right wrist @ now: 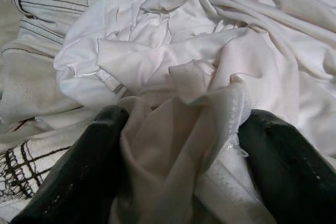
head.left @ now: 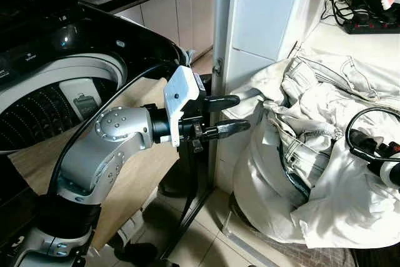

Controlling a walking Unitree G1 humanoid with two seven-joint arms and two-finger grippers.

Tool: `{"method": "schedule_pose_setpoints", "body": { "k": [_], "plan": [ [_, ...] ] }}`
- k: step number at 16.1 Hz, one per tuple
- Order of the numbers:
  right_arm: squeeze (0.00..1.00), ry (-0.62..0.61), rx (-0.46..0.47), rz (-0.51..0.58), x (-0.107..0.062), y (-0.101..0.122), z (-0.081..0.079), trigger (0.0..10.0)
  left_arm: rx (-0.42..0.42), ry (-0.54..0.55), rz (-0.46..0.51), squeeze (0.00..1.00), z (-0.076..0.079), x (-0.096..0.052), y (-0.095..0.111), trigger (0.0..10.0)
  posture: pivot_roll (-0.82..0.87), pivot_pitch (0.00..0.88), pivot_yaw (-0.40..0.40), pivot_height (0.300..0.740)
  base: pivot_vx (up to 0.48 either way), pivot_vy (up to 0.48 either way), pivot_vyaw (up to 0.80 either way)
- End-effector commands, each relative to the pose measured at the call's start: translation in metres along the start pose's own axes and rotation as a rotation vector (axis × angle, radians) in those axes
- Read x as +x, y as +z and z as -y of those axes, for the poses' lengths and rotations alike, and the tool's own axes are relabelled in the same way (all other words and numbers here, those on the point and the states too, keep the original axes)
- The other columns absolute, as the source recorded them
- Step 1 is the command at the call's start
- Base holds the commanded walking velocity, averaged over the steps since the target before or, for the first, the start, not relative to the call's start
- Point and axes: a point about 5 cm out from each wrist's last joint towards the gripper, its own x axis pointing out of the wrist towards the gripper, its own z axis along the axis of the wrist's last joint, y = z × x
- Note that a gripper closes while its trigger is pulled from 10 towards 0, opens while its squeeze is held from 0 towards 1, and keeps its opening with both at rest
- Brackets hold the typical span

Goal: Clothes washing

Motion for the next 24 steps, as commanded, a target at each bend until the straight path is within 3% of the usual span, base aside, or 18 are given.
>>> {"method": "schedule_pose_setpoints", "body": {
  "k": [1,13,17,21,22,24],
  "plan": [
    [0.0,-0.023,0.017,0.014,0.001,0.002,0.002,0.0,0.003,-0.009,-0.003,0.0,0.002,-0.002,0.0,10.0,-0.12,0.0,0.044,0.74,0.0,0.0,0.0],
    [0.0,-0.028,0.016,0.048,-0.001,0.008,0.0,0.0,0.011,0.001,0.005,0.0,-0.001,-0.003,0.0,10.0,-0.12,0.0,0.044,0.74,0.0,0.0,0.0],
    [0.0,-0.006,0.01,0.12,-0.005,0.024,-0.007,0.0,0.004,0.016,0.016,0.0,-0.002,-0.003,0.001,10.0,-0.13,0.0,0.044,0.74,0.0,0.0,0.0],
    [0.0,0.151,0.017,0.325,-0.017,0.069,-0.041,0.0,-0.008,0.078,0.042,0.0,-0.009,-0.002,0.004,10.0,-0.13,0.0,0.044,0.74,0.0,0.0,0.0],
    [0.0,0.269,0.0,0.387,-0.024,0.086,-0.063,0.0,0.0,0.123,0.07,0.0,-0.014,-0.001,0.008,10.0,-0.13,0.0,0.043,0.74,0.0,0.0,0.0],
    [0.0,0.434,-0.031,0.386,-0.025,0.095,-0.098,0.0,0.0,0.207,0.119,0.0,-0.024,0.005,0.016,10.0,-0.14,0.0,0.043,0.74,0.0,0.0,0.0]
  ]
}}
